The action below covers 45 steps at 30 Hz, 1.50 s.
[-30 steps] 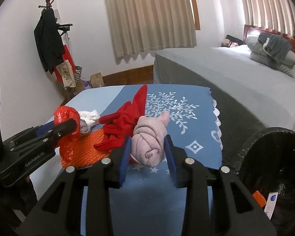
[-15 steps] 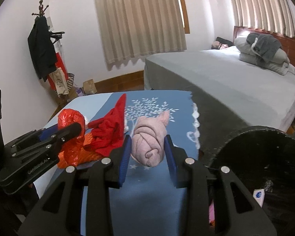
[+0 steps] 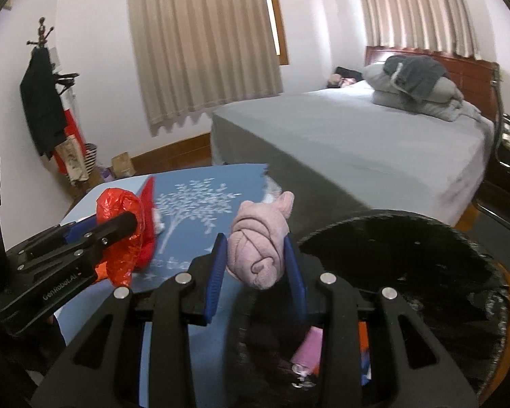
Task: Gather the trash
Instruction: 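Carry the pink towel and red bag over the black bin and release both, then move both tools back over the table toward the red cloth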
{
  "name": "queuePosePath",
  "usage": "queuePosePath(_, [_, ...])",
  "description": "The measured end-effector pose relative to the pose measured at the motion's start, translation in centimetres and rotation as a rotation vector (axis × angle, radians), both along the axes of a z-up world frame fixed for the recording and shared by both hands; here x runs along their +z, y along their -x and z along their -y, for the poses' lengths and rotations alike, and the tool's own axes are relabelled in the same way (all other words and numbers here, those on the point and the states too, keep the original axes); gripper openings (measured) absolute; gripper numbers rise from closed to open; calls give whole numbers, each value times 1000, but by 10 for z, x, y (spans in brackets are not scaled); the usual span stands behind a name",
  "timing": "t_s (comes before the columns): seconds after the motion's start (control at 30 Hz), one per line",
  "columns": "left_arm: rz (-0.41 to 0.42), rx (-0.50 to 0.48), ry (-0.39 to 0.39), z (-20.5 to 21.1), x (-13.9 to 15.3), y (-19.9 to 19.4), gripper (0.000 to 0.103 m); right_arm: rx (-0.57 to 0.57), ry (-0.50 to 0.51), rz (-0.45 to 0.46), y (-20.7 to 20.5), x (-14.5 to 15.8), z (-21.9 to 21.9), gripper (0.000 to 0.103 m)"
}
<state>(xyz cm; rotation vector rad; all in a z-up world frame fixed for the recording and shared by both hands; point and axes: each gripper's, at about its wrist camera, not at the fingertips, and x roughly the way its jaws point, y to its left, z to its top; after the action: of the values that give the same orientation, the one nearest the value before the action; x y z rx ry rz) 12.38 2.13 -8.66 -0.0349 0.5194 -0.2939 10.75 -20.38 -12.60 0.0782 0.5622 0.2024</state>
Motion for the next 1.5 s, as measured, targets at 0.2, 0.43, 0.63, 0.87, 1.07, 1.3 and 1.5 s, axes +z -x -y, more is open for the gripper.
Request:
queuePosePath(0.2, [2,-73,-1,35,2,-3,33,-81,0,-2,11,-3,37,33])
queuePosePath(0.43, [-2,-159,-1,79,0,-7,33,-160,3,-9,20,-11,74,33])
queuePosePath(0.63, [-11,-223,-6,111,-4,-8,33,-222,9,-17,27,-18,103,33])
queuePosePath(0.87, [-30,-286,-13,141,-13,-10,33,-284,11,-29,28,-23,130,33])
queuePosePath(1.07, [-56,-314,-6,152,-18,-12,59,-336,20,-30,30,-27,145,50])
queuePosePath(1.3, [-31,-229,-18,124,-12,-13,78,-373,27,-2,35,-26,150,93])
queuePosePath(1.5, [18,-109,-55,73,-2,-6,87,-335,16,3,31,-20,131,97])
